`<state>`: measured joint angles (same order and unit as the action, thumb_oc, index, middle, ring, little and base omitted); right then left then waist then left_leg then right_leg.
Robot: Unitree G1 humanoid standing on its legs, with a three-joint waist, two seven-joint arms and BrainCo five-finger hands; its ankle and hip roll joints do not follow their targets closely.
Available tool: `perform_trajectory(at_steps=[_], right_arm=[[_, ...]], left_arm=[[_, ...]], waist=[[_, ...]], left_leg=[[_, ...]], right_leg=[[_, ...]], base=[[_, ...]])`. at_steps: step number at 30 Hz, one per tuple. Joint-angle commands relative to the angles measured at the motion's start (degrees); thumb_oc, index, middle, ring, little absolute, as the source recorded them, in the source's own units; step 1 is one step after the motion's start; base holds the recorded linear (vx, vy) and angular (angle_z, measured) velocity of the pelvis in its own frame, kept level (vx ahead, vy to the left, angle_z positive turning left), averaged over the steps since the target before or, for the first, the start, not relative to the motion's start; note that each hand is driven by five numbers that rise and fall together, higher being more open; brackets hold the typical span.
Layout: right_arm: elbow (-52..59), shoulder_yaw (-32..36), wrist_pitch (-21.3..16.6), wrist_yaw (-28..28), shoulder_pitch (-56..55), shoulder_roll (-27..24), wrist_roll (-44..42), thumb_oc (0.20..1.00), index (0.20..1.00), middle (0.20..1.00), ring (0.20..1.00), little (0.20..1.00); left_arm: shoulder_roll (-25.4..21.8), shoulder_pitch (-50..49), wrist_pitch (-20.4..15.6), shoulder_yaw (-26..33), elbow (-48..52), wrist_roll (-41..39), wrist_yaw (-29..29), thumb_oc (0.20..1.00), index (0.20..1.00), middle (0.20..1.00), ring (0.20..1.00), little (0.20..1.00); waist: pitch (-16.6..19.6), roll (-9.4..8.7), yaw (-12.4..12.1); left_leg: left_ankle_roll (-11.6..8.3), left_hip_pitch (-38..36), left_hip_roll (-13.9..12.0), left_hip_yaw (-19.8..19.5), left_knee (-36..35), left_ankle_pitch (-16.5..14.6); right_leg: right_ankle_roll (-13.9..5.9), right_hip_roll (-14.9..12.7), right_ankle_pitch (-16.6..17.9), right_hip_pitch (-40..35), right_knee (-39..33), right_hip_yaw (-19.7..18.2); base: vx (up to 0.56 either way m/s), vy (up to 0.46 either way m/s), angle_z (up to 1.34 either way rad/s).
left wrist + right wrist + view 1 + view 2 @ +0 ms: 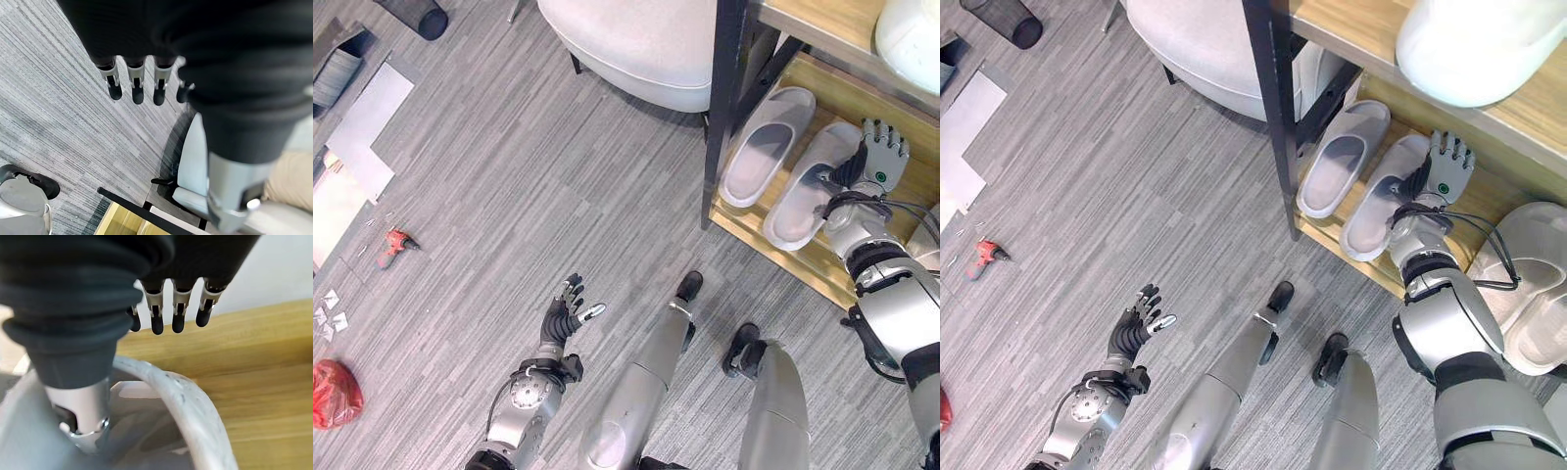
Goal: Arrange the slippers neatly on the shoe rack.
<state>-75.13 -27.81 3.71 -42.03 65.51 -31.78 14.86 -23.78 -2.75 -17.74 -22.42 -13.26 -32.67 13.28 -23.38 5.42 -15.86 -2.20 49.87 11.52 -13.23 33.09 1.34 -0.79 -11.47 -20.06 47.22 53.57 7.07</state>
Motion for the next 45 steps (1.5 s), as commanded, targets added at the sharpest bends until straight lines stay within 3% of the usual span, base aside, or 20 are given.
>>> perform_trajectory(at_steps=[1, 2, 3, 4, 6, 9, 10, 11, 12, 16, 22, 23, 25, 26, 30, 40, 42, 43, 44, 45], right_arm=[[15.0, 4.5, -3.8, -6.1, -4.6, -1.1, -5.1, 1.000, 1.000, 1.000, 1.000, 1.000], [15.4, 4.7, -3.7, -6.2, -4.9, -1.1, -5.0, 1.000, 1.000, 1.000, 1.000, 1.000], [25.9, 8.3, -4.9, -9.5, -9.4, 0.6, -4.1, 1.000, 1.000, 1.000, 1.000, 1.000], [26.4, 8.6, -4.6, -9.5, -9.9, 0.6, -3.9, 1.000, 1.000, 1.000, 1.000, 1.000], [36.7, 14.3, -9.1, -11.6, -16.5, 5.5, -5.9, 1.000, 1.000, 1.000, 1.000, 1.000], [40.9, 17.8, -14.6, -10.4, -21.3, 10.6, -10.0, 1.000, 1.000, 1.000, 1.000, 1.000], [40.7, 19.8, -19.7, -7.0, -23.4, 15.3, -17.2, 1.000, 1.000, 1.000, 1.000, 1.000], [38.9, 19.7, -18.8, -7.8, -23.7, 15.1, -17.7, 1.000, 1.000, 1.000, 1.000, 1.000], [39.4, 16.3, -19.9, -5.6, -24.4, 17.2, -18.0, 1.000, 1.000, 1.000, 1.000, 1.000], [34.7, 15.6, -19.3, -5.9, -22.1, 17.9, -18.7, 1.000, 1.000, 1.000, 1.000, 1.000], [34.9, 18.5, -22.9, -4.5, -22.2, 20.7, -27.6, 1.000, 1.000, 1.000, 1.000, 1.000], [33.3, 19.4, -25.6, -1.9, -21.9, 23.0, -34.7, 1.000, 1.000, 1.000, 1.000, 1.000], [31.9, 19.5, -26.3, -1.0, -21.4, 23.7, -37.3, 1.000, 1.000, 1.000, 1.000, 1.000], [28.3, 20.2, -27.9, 2.7, -20.0, 25.1, -44.0, 1.000, 1.000, 1.000, 1.000, 1.000], [21.9, 21.4, -28.7, 7.1, -14.4, 24.5, -52.3, 1.000, 1.000, 1.000, 1.000, 1.000], [20.9, 21.9, -28.3, 8.8, -13.1, 22.0, -53.3, 1.000, 1.000, 1.000, 1.000, 1.000], [21.3, 21.8, -28.2, 9.7, -15.1, 21.7, -53.5, 1.000, 1.000, 1.000, 1.000, 1.000], [21.7, 21.4, -28.0, 10.0, -16.1, 21.8, -53.1, 1.000, 1.000, 1.000, 1.000, 1.000], [21.7, 21.4, -28.0, 10.0, -16.2, 21.8, -53.1, 1.000, 1.000, 1.000, 1.000, 1.000], [21.5, 20.7, -27.5, 10.7, -17.9, 22.1, -52.6, 1.000, 1.000, 1.000, 1.000, 1.000]], left_arm=[[-1.3, -2.9, -1.0, 1.0, 4.7, -1.0, 1.6, 1.000, 1.000, 1.000, 1.000, 1.000], [-1.4, -3.0, -1.0, 1.0, 4.7, -1.0, 1.6, 1.000, 1.000, 1.000, 1.000, 1.000], [-0.6, -3.3, -1.0, 0.9, 5.2, -1.3, 2.0, 1.000, 1.000, 1.000, 1.000, 1.000], [-0.7, -3.4, -1.0, 0.8, 5.2, -1.3, 2.0, 1.000, 1.000, 1.000, 1.000, 1.000], [-0.1, -3.5, -1.0, -0.4, 5.4, -0.7, 2.6, 1.000, 1.000, 1.000, 1.000, 1.000], [-0.5, -3.3, -1.2, -1.7, 5.1, 0.9, 2.5, 1.000, 1.000, 1.000, 1.000, 1.000], [-0.8, -3.7, -1.1, -2.5, 5.2, 1.8, 2.2, 1.000, 1.000, 1.000, 1.000, 1.000], [-1.1, -3.8, -1.2, -2.6, 5.2, 2.3, 2.3, 1.000, 1.000, 1.000, 1.000, 1.000], [3.6, 3.0, 0.1, -4.0, -6.3, 3.7, 4.8, 1.000, 1.000, 1.000, 1.000, 1.000], [4.7, 5.8, -0.1, -4.8, -11.5, 4.5, 4.9, 1.000, 1.000, 1.000, 1.000, 1.000], [5.3, 6.3, -0.3, -3.8, -14.0, 3.1, 5.9, 1.000, 1.000, 1.000, 1.000, 1.000], [5.4, 7.2, -0.2, -4.0, -15.4, 2.5, 5.9, 1.000, 1.000, 1.000, 1.000, 1.000], [5.5, 7.9, -0.2, -4.1, -16.3, 2.3, 5.9, 1.000, 1.000, 1.000, 1.000, 1.000], [5.7, 9.2, -0.2, -4.2, -18.4, 1.7, 5.6, 1.000, 1.000, 1.000, 1.000, 1.000], [6.0, 12.5, -0.3, -3.6, -22.1, 0.7, 4.8, 1.000, 1.000, 1.000, 1.000, 1.000], [6.3, 12.8, -0.9, -2.5, -26.2, 0.9, 3.0, 1.000, 1.000, 1.000, 1.000, 1.000], [6.2, 13.5, -0.9, -2.1, -27.7, 1.0, 2.3, 1.000, 1.000, 1.000, 1.000, 1.000], [6.4, 13.7, -0.9, -2.0, -28.2, 0.8, 2.0, 1.000, 1.000, 1.000, 1.000, 1.000], [6.5, 13.6, -0.9, -1.9, -28.2, 0.8, 2.0, 1.000, 1.000, 1.000, 1.000, 1.000], [6.6, 14.1, -0.9, -1.9, -29.5, 0.7, 1.6, 1.000, 1.000, 1.000, 1.000, 1.000]], waist=[[-1.1, -0.50, 1.2], [-1.0, -0.56, 1.1], [-1.6, -0.39, 2.2], [-1.5, -0.46, 2.1], [-2.0, -0.14, 2.8], [-2.6, 0.33, 3.1], [-2.6, 0.46, 2.9], [-2.6, 0.43, 2.9], [-2.7, -0.63, 4.3], [-2.9, -0.88, 4.3], [-3.7, -0.86, 4.3], [-4.0, -0.83, 4.3], [-4.2, -0.78, 4.3], [-4.4, -0.66, 4.2], [-4.5, -0.28, 3.4], [-3.9, -0.60, 2.7], [-3.6, -0.84, 3.0], [-3.6, -0.54, 3.0], [-3.5, -0.84, 3.2], [-3.4, -0.74, 3.4]], left_leg=[[1.30, 1.4, -2.7, 0.4, 6.7, -9.6], [1.31, 1.4, -2.7, 0.4, 6.7, -9.6], [1.44, 1.7, -2.7, 0.8, 7.0, -9.8], [1.44, 1.6, -2.7, 0.8, 7.0, -9.8], [1.72, 1.9, -2.5, 0.8, 7.2, -10.1], [1.92, 2.0, -2.4, 0.8, 7.2, -10.2], [2.00, 1.9, -2.4, 0.8, 7.0, -10.1], [2.02, 1.8, -2.5, 0.8, 6.9, -10.1], [1.92, 1.7, -3.0, 0.9, 6.8, -9.9], [1.79, 1.2, -3.3, 1.0, 6.4, -9.8], [1.73, 0.4, -3.3, 0.9, 5.8, -9.6], [1.76, 0.2, -3.3, 1.0, 5.9, -9.6], [1.73, 0.1, -3.3, 1.1, 6.0, -9.7], [1.66, 0.1, -3.4, 1.1, 6.2, -9.7], [1.45, -0.6, -3.7, 1.2, 6.1, -9.6], [1.17, -6.3, -4.6, 0.9, 2.2, -9.1], [0.87, -8.9, -5.0, 0.6, -0.7, -8.3], [0.76, -9.2, -5.3, 0.4, -2.2, -6.0], [0.77, -9.8, -5.2, 0.5, -1.8, -7.8], [0.55, -10.9, -5.6, 0.4, -4.0, -5.3]], right_leg=[[-0.66, -0.6, -3.9, -3.8, -3.6, -3.6], [-0.66, -0.6, -3.9, -3.8, -3.6, -3.6], [-0.61, -0.5, -3.9, -3.6, -3.6, -3.7], [-0.62, -0.5, -3.9, -3.6, -3.5, -3.7], [-0.60, -0.5, -4.1, -3.6, -3.5, -3.7], [-0.70, -0.7, -4.1, -3.6, -3.4, -3.6], [-0.75, -0.8, -4.2, -3.5, -3.4, -3.5], [-0.78, -0.8, -4.2, -3.5, -3.4, -3.5], [-0.77, -0.6, -3.9, -3.5, -3.6, -3.7], [-0.79, -0.4, -3.8, -3.9, -4.0, -3.6], [-0.89, -0.5, -3.5, -4.9, -4.4, -3.5], [-0.89, -0.4, -3.4, -5.2, -4.6, -3.5], [-0.88, -0.3, -3.4, -5.3, -4.6, -3.5], [-0.89, -0.3, -3.4, -5.3, -4.6, -3.6], [-1.01, -0.2, -3.4, -5.8, -4.6, -3.5], [-1.28, 0.2, -2.5, -11.7, -8.8, -3.2], [-1.66, 0.1, -1.5, -14.8, -11.8, -2.5], [-1.73, 0.2, 0.6, -14.8, -12.9, -2.0], [-1.85, 0.2, -0.8, -15.6, -12.9, -2.3], [-2.09, 0.4, 1.8, -16.6, -15.3, -1.6]], base=[[0.00, 0.000, 0.00], [0.01, 0.027, -0.06], [0.01, 0.011, -0.07], [0.01, 0.011, -0.11], [0.01, -0.008, -0.13], [0.00, -0.003, -0.03], [0.00, 0.000, 0.00], [0.00, 0.000, 0.00], [0.00, 0.000, 0.00], [0.00, -0.018, -0.03], [0.00, 0.000, 0.00], [0.00, 0.000, 0.00], [0.00, 0.000, 0.00], [0.00, 0.000, 0.00], [0.00, -0.013, -0.02], [0.03, -0.028, -0.03], [0.00, -0.025, 0.04], [0.00, 0.000, 0.00], [-0.06, 0.012, 0.01], [0.04, -0.023, 0.02]])
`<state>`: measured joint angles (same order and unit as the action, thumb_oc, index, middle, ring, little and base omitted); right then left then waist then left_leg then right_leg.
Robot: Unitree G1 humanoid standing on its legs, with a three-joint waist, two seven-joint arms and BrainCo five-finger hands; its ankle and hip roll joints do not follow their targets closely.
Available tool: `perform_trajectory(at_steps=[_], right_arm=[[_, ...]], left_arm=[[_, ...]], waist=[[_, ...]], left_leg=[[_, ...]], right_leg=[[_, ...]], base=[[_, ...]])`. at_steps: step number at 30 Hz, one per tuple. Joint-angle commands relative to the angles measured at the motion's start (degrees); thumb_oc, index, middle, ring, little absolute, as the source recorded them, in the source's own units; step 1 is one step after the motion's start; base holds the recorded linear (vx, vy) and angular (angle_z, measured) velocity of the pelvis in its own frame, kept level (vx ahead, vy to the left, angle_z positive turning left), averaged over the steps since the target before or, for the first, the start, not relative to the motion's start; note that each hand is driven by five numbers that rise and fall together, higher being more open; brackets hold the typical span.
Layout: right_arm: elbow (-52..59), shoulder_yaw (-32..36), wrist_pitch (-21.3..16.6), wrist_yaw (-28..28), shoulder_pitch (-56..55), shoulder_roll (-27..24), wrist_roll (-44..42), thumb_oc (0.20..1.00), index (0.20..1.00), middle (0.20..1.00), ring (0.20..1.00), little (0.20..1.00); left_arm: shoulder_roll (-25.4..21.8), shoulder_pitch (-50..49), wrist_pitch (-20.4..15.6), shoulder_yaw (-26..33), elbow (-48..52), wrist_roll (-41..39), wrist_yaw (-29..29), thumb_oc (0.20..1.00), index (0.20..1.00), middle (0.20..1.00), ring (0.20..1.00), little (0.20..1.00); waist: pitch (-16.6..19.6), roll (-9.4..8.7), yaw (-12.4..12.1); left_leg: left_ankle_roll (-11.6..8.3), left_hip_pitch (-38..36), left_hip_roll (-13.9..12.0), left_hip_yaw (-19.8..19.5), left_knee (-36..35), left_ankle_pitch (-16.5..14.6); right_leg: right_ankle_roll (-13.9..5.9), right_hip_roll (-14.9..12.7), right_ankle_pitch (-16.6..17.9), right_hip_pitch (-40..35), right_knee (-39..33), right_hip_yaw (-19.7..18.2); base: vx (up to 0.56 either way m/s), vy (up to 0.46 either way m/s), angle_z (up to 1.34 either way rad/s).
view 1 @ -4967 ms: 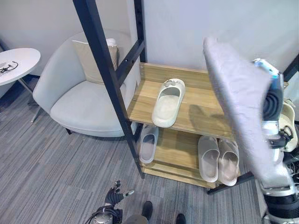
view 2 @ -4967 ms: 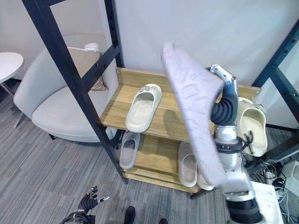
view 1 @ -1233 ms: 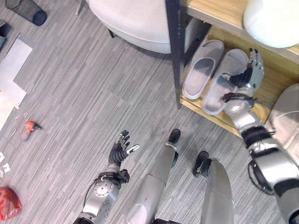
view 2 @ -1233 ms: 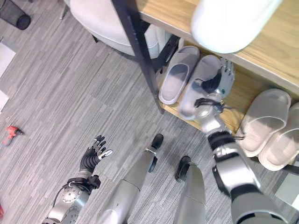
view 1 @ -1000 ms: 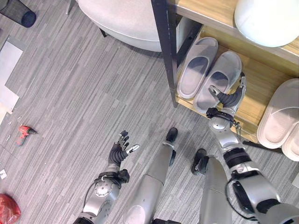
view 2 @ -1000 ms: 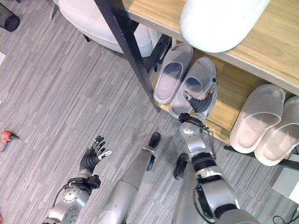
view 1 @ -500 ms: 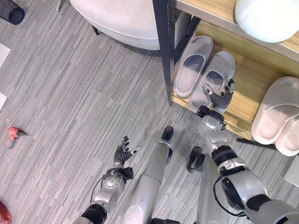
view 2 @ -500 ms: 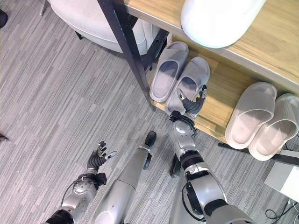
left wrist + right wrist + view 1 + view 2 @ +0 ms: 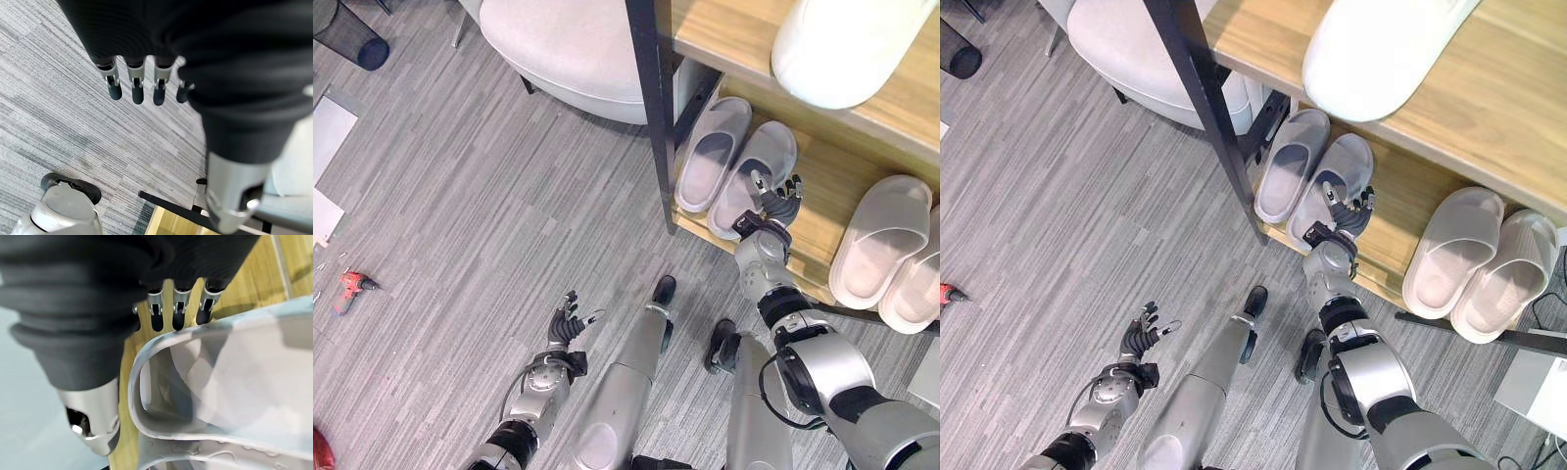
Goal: Arrange the slippers neatly on the shoe rack.
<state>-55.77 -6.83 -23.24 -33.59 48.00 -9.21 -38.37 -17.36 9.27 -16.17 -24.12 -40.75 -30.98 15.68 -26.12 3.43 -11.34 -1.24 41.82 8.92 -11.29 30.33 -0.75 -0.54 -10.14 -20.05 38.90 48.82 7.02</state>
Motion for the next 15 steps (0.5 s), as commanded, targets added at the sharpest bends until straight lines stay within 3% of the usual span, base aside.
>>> perform_trajectory(at_steps=[1, 9, 10, 15], right_arm=[[2.3, -0.9, -0.2, 2.9, -1.7, -0.1, 1.1, 1.000, 1.000, 1.000, 1.000, 1.000], [3.5, -6.1, 3.3, 4.3, -13.3, 3.2, 7.2, 1.000, 1.000, 1.000, 1.000, 1.000], [5.7, -9.0, 4.8, 6.2, -19.1, 4.0, 10.8, 1.000, 1.000, 1.000, 1.000, 1.000], [6.2, -11.4, 7.1, 8.8, -25.0, 2.9, 16.7, 1.000, 1.000, 1.000, 1.000, 1.000]], left_arm=[[0.4, 2.4, -2.4, 0.1, -2.5, -0.9, -0.9, 1.000, 1.000, 1.000, 1.000, 1.000], [3.9, 5.5, -1.1, 2.0, -11.0, -1.2, -0.9, 1.000, 1.000, 1.000, 1.000, 1.000], [5.6, 6.0, -0.6, 3.4, -14.8, -0.7, -0.7, 1.000, 1.000, 1.000, 1.000, 1.000], [7.2, 5.6, 0.2, 5.4, -18.5, 0.8, -1.0, 1.000, 1.000, 1.000, 1.000, 1.000]], waist=[[-0.5, 1.12, -0.8], [2.5, -0.50, 2.1], [5.0, -1.69, 3.5], [7.9, -2.54, 5.1]], left_leg=[[-0.54, -3.9, -3.3, -1.4, -2.7, -2.7], [-1.62, -13.4, -5.5, -0.1, -13.0, 0.9], [-2.12, -18.1, -6.6, 0.8, -17.7, 2.2], [-2.34, -23.1, -7.9, 1.6, -22.1, 3.4]], right_leg=[[-2.58, -0.9, 2.6, -9.6, -12.2, -1.3], [-4.23, 0.5, 8.1, -19.4, -25.0, -0.5], [-4.89, 0.9, 10.3, -23.4, -30.1, -0.3], [-5.55, 1.5, 12.5, -27.7, -35.4, 0.0]], base=[[-0.04, 0.012, 0.01], [0.09, -0.008, -0.09], [0.14, -0.009, -0.21], [0.13, -0.010, -0.15]])
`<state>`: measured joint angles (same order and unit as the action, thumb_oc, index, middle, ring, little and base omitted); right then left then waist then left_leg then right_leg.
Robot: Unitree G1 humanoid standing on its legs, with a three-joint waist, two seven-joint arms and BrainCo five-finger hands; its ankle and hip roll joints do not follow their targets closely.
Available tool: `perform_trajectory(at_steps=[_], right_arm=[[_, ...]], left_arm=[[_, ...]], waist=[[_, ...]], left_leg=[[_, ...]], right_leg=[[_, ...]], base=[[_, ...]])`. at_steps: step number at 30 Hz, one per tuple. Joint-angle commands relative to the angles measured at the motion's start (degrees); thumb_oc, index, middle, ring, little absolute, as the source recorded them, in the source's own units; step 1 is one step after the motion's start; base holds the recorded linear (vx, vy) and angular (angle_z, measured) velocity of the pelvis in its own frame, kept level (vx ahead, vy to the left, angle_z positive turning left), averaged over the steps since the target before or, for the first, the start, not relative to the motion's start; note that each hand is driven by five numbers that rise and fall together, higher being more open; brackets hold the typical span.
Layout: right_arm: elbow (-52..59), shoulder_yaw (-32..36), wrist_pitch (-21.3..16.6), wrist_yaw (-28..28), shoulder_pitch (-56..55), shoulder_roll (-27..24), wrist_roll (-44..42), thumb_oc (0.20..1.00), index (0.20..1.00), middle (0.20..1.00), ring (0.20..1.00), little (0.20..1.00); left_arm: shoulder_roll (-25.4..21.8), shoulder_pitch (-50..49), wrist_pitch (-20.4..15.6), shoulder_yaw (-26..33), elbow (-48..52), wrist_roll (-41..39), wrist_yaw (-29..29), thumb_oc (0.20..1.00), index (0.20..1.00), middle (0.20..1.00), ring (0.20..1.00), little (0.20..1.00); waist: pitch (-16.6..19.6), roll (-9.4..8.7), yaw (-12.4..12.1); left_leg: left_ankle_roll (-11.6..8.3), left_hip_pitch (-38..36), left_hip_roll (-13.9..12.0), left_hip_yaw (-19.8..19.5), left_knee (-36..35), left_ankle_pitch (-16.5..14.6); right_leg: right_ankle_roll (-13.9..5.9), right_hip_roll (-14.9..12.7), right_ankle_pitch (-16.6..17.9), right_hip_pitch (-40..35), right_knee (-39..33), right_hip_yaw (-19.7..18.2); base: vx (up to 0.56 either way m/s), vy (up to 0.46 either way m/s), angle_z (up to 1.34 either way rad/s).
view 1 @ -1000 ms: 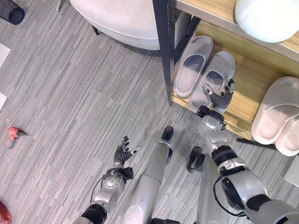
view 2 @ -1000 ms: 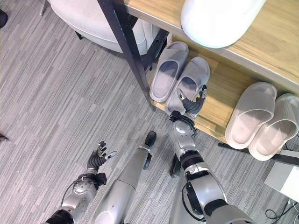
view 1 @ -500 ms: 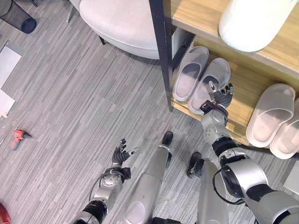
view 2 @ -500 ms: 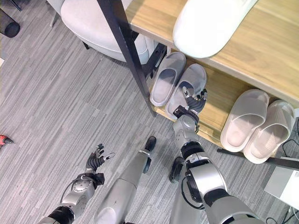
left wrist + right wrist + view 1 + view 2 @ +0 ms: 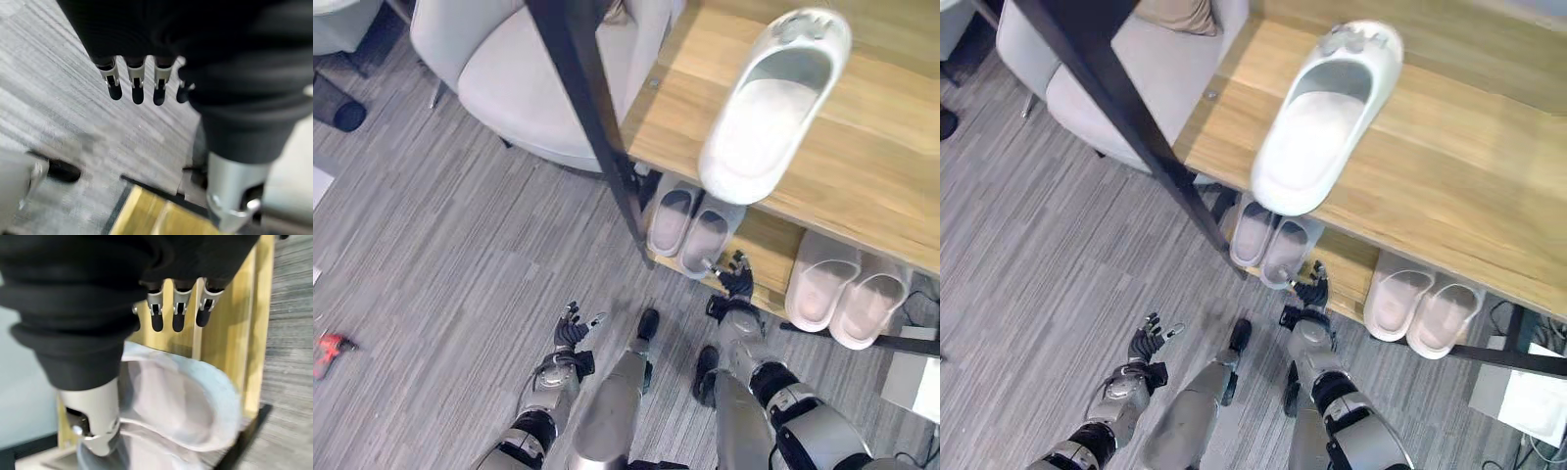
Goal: Arrange the slippers neatly on the shoe rack.
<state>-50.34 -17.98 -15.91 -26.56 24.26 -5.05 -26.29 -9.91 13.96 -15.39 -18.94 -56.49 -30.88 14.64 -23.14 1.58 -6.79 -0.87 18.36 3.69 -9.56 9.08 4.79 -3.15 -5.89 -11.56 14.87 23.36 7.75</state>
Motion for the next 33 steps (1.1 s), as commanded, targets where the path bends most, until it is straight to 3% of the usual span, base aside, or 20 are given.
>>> perform_trajectory(at_steps=[1, 7, 11, 12, 13, 14, 16, 17, 18, 19, 22, 23, 24, 26, 33], right_arm=[[1.4, -0.8, 0.8, 3.2, -4.0, -2.1, 7.0, 1.000, 1.000, 1.000, 1.000, 1.000], [7.0, -2.2, 2.3, 8.3, -12.4, -4.8, 10.0, 1.000, 1.000, 1.000, 1.000, 1.000], [15.1, -4.8, 3.6, 14.6, -20.5, -9.6, 14.3, 1.000, 1.000, 1.000, 1.000, 1.000], [12.8, -5.5, 3.1, 15.1, -21.5, -9.2, 16.1, 1.000, 1.000, 1.000, 1.000, 1.000], [16.4, -4.9, 3.2, 16.4, -23.7, -11.4, 17.0, 1.000, 1.000, 1.000, 1.000, 1.000], [23.7, -4.6, 6.0, 21.3, -30.8, -17.9, 19.9, 1.000, 1.000, 1.000, 1.000, 1.000], [23.7, -4.6, 6.0, 21.3, -30.9, -17.9, 19.9, 1.000, 1.000, 1.000, 1.000, 1.000], [23.5, -3.8, 5.2, 24.9, -35.9, -19.6, 23.7, 1.000, 1.000, 1.000, 1.000, 1.000], [21.2, -4.5, 5.8, 25.7, -36.0, -19.7, 24.1, 1.000, 1.000, 1.000, 1.000, 1.000], [23.3, -2.2, 4.3, 25.3, -39.6, -20.7, 26.0, 1.000, 1.000, 1.000, 1.000, 1.000], [23.2, 0.6, 4.6, 25.4, -44.0, -21.2, 26.9, 1.000, 1.000, 1.000, 1.000, 1.000], [15.6, 0.6, 5.1, 24.2, -44.1, -18.3, 25.9, 1.000, 1.000, 1.000, 1.000, 1.000], [15.1, 0.6, 5.2, 24.5, -44.2, -18.7, 27.3, 1.000, 1.000, 1.000, 1.000, 1.000], [6.8, 3.4, 6.8, 21.9, -43.7, -17.2, 26.8, 1.000, 1.000, 1.000, 1.000, 1.000], [-5.7, 5.7, 8.2, 19.8, -41.7, -15.3, 25.9, 1.000, 1.000, 1.000, 1.000, 1.000]], left_arm=[[0.2, 0.5, 0.0, 1.1, -4.5, 1.8, -0.4, 1.000, 1.000, 1.000, 1.000, 1.000], [-0.2, -2.9, 0.6, 3.0, -4.5, 4.0, -1.9, 1.000, 1.000, 1.000, 1.000, 1.000], [-1.5, -8.3, 1.1, 3.2, -1.2, 6.6, -4.4, 1.000, 1.000, 1.000, 1.000, 1.000], [-2.6, -8.1, -2.4, 0.9, -2.0, 22.4, 2.4, 1.000, 1.000, 1.000, 1.000, 1.000], [-3.9, -7.3, -0.3, 0.8, 0.9, 18.7, 1.3, 1.000, 1.000, 1.000, 1.000, 1.000], [-4.4, -16.4, 4.7, 1.9, 1.7, 6.9, -11.0, 1.000, 1.000, 1.000, 1.000, 1.000], [-4.4, -16.5, 4.8, 1.8, 1.7, 6.9, -11.0, 1.000, 1.000, 1.000, 1.000, 1.000], [-6.2, -20.2, 2.6, 0.9, 8.4, 10.4, -13.9, 1.000, 1.000, 1.000, 1.000, 1.000], [-5.8, -19.2, 2.4, 0.5, 5.5, 16.2, -12.7, 1.000, 1.000, 1.000, 1.000, 1.000], [-5.5, -19.4, 2.1, -0.4, 6.1, 15.8, -12.4, 1.000, 1.000, 1.000, 1.000, 1.000], [-5.2, -19.6, 2.6, -2.3, 6.8, 19.4, -12.8, 1.000, 1.000, 1.000, 1.000, 1.000], [-3.0, -16.4, 1.7, -4.3, 0.8, 26.4, -8.8, 1.000, 1.000, 1.000, 1.000, 1.000], [-2.2, -15.2, 4.9, -3.9, 0.2, 23.3, -11.7, 1.000, 1.000, 1.000, 1.000, 1.000], [-3.8, -13.6, 3.9, -7.2, 8.1, 22.4, -12.6, 1.000, 1.000, 1.000, 1.000, 1.000], [-6.1, -10.5, 4.1, -13.9, 18.8, 20.7, -16.2, 1.000, 1.000, 1.000, 1.000, 1.000]], waist=[[6.4, -1.02, 1.2], [9.8, -1.45, 2.8], [12.1, -1.38, 3.9], [12.4, -1.61, 3.9], [12.9, -1.81, 4.2], [13.9, -1.06, 4.9], [14.1, -1.01, 4.9], [14.8, -1.31, 5.1], [15.2, -1.39, 5.4], [15.3, -1.60, 5.8], [15.8, -1.63, 6.5], [15.9, -1.98, 7.5], [16.2, -1.91, 8.0], [16.6, -1.34, 9.7], [16.8, -0.41, 11.7]], left_leg=[[-2.79, -2.0, -3.0, 0.4, -2.8, -1.8], [-2.88, -7.5, -3.7, 1.6, -8.1, -0.7], [-3.04, -11.3, -4.3, 2.5, -12.0, 0.3], [-3.29, -12.1, -4.3, 2.5, -12.7, 0.7], [-3.27, -12.5, -4.4, 2.5, -12.9, 0.7], [-2.99, -13.8, -4.5, 3.5, -13.6, 0.3], [-2.99, -13.6, -4.5, 3.5, -13.6, 0.5], [-3.08, -14.4, -4.6, 3.5, -14.1, 0.4], [-3.20, -14.4, -4.6, 3.6, -14.1, 0.4], [-3.20, -14.5, -4.6, 3.8, -14.1, 0.2], [-3.11, -14.8, -4.7, 4.3, -14.1, 0.0], [-3.20, -15.6, -4.9, 5.2, -14.1, -0.5], [-3.15, -15.5, -5.0, 5.7, -14.1, -0.5], [-2.98, -16.0, -5.2, 6.8, -14.1, -0.9], [-2.94, -16.5, -5.5, 7.7, -14.1, -1.4]], right_leg=[[-3.26, -2.5, 5.0, -5.6, -12.0, -0.7], [-3.91, -1.8, 7.1, -10.1, -17.3, -1.0], [-4.21, -1.7, 8.6, -12.7, -20.2, -1.4], [-4.19, -1.5, 8.7, -13.6, -20.9, -1.4], [-4.22, -1.5, 8.8, -13.9, -21.3, -1.2], [-4.45, -1.5, 9.0, -15.0, -22.2, -1.7], [-4.46, -1.4, 9.2, -14.8, -22.3, -1.7], [-4.61, -1.3, 9.4, -16.0, -23.9, -1.5], [-4.64, -1.2, 9.6, -16.2, -24.4, -1.5], [-4.73, -1.3, 9.7, -16.5, -24.8, -1.4], [-4.79, -1.1, 10.1, -16.8, -25.6, -1.9], [-4.86, -1.0, 10.3, -17.3, -26.2, -2.6], [-4.90, -1.0, 10.6, -17.1, -26.6, -3.2], [-5.00, -0.8, 10.9, -16.8, -26.7, -4.4], [-5.08, -0.7, 11.1, -16.7, -27.0, -5.5]], base=[[0.11, -0.014, -0.12], [0.09, -0.014, -0.11], [0.08, -0.037, -0.14], [0.07, -0.066, -0.11], [0.09, -0.054, -0.07], [0.06, -0.027, 0.02], [0.04, -0.021, -0.04], [0.05, -0.063, -0.07], [0.06, -0.083, 0.00], [0.03, -0.056, 0.06], [0.03, -0.045, -0.03], [0.03, -0.041, -0.18], [0.04, -0.048, -0.21], [0.02, -0.014, -0.42], [0.01, -0.011, -0.22]])
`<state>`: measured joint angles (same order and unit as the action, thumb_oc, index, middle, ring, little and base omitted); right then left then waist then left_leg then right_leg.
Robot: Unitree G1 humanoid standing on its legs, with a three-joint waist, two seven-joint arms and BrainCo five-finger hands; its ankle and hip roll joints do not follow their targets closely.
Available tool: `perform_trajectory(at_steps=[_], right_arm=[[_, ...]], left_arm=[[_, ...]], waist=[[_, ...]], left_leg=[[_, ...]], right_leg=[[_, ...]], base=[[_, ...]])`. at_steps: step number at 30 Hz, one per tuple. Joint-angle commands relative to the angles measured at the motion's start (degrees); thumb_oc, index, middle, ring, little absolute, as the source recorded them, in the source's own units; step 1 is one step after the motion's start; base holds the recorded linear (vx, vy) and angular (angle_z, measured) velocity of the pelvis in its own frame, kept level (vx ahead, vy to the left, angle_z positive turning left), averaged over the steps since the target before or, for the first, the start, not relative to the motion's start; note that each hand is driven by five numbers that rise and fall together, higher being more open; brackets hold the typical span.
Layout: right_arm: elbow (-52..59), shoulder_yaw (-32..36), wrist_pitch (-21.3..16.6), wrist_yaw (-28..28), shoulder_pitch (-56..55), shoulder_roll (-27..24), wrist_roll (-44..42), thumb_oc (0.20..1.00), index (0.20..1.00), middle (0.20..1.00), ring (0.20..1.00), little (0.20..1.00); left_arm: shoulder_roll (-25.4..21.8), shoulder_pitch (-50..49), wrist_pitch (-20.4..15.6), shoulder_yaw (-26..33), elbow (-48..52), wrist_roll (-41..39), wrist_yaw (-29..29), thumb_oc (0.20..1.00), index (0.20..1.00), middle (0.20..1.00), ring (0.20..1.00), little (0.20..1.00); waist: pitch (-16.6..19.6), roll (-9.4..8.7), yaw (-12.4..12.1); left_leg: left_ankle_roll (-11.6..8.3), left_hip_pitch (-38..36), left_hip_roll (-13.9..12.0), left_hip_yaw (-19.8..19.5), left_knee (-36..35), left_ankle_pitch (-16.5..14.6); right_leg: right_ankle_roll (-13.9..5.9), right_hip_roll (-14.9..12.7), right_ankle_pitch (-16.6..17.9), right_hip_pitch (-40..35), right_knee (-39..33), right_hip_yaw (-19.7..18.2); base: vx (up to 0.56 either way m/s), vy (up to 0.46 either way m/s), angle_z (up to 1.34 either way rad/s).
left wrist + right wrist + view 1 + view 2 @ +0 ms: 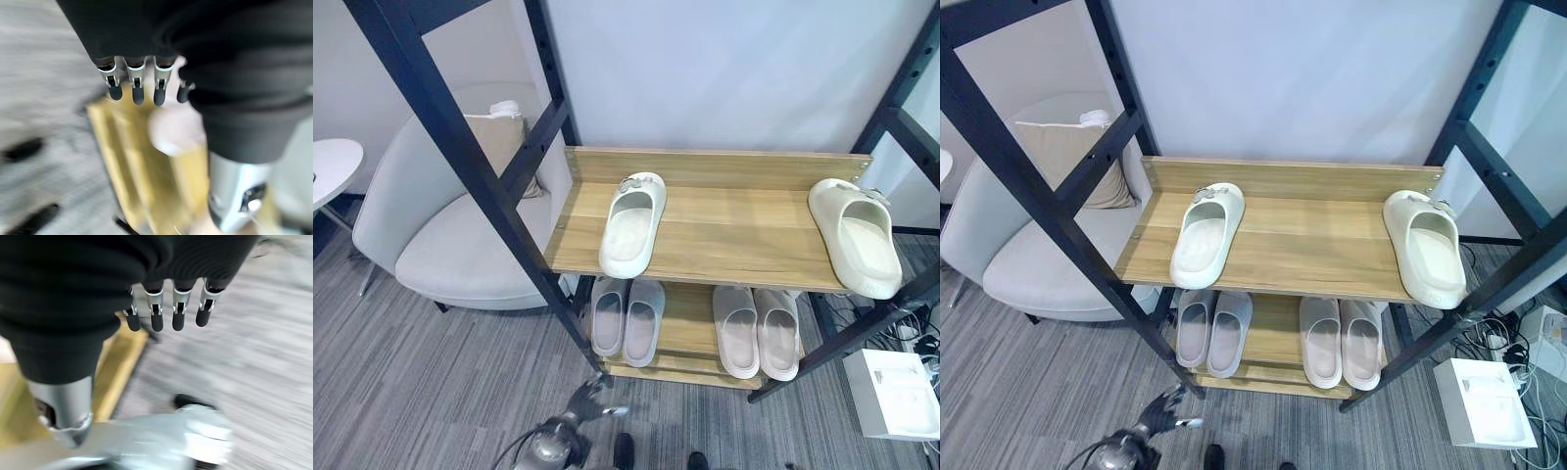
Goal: Arrange the slippers neatly on the shoe rack.
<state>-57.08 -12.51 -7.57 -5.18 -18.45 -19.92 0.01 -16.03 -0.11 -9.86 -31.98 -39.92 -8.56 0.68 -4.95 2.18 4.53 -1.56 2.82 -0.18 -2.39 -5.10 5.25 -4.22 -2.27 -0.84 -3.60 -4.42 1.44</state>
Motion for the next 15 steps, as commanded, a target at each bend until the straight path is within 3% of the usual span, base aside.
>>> perform_trajectory(at_steps=[1, 9, 12, 14, 15], right_arm=[[-0.7, 0.8, 0.0, -2.0, 1.5, -0.2, -0.8, 1.000, 1.000, 1.000, 1.000, 1.000], [-4.1, 1.2, 0.3, -3.6, 5.3, 0.1, -1.8, 1.000, 1.000, 1.000, 1.000, 1.000], [-3.3, 1.5, 0.1, -3.8, 6.1, -0.6, -2.1, 1.000, 1.000, 1.000, 1.000, 1.000], [-3.3, 1.6, 0.1, -3.8, 6.2, -0.6, -2.1, 1.000, 1.000, 1.000, 1.000, 1.000], [-2.6, 1.9, 0.0, -3.4, 6.4, -1.3, -2.1, 1.000, 1.000, 1.000, 1.000, 1.000]], left_arm=[[-0.4, 4.8, -1.4, -2.8, 4.0, -1.6, -3.1, 1.000, 1.000, 1.000, 1.000, 1.000], [-1.6, 14.9, -1.4, -14.7, 14.0, -0.1, -8.8, 1.000, 1.000, 1.000, 1.000, 1.000], [-3.6, 19.5, -1.4, -18.5, 23.4, -5.3, -12.6, 1.000, 1.000, 1.000, 1.000, 1.000], [-3.8, 19.6, -1.2, -18.5, 23.6, -5.4, -12.6, 1.000, 1.000, 1.000, 1.000, 1.000], [-5.4, 22.8, -0.9, -20.1, 30.7, -11.3, -15.0, 1.000, 1.000, 1.000, 1.000, 1.000]], waist=[[-1.4, -0.88, 0.7], [-1.5, -0.14, 2.4], [-1.4, 0.22, 2.9], [-1.5, 0.17, 2.9], [-1.3, 0.53, 3.3]], left_leg=[[-2.25, -1.0, -1.6, 0.6, 0.1, -2.0], [-2.47, -1.5, -1.8, 1.1, 0.1, -2.4], [-2.57, -1.7, -1.8, 1.2, 0.1, -2.5], [-2.58, -1.7, -1.8, 1.2, 0.1, -2.5], [-2.64, -1.4, -1.9, 1.3, 0.1, -2.0]], right_leg=[[-3.97, -4.3, 0.4, 1.7, 0.8, 0.7], [-4.08, -4.2, 0.1, 1.3, 0.5, -0.1], [-4.13, -4.2, 0.0, 1.2, 0.5, -0.2], [-4.13, -4.2, 0.0, 1.2, 0.5, -0.2], [-4.15, -4.2, 0.4, 1.5, 0.5, -0.2]], base=[[0.01, -0.016, -0.04], [0.00, 0.000, 0.00], [-0.01, -0.012, -0.06], [-0.03, -0.008, -0.04], [0.00, 0.000, 0.00]])
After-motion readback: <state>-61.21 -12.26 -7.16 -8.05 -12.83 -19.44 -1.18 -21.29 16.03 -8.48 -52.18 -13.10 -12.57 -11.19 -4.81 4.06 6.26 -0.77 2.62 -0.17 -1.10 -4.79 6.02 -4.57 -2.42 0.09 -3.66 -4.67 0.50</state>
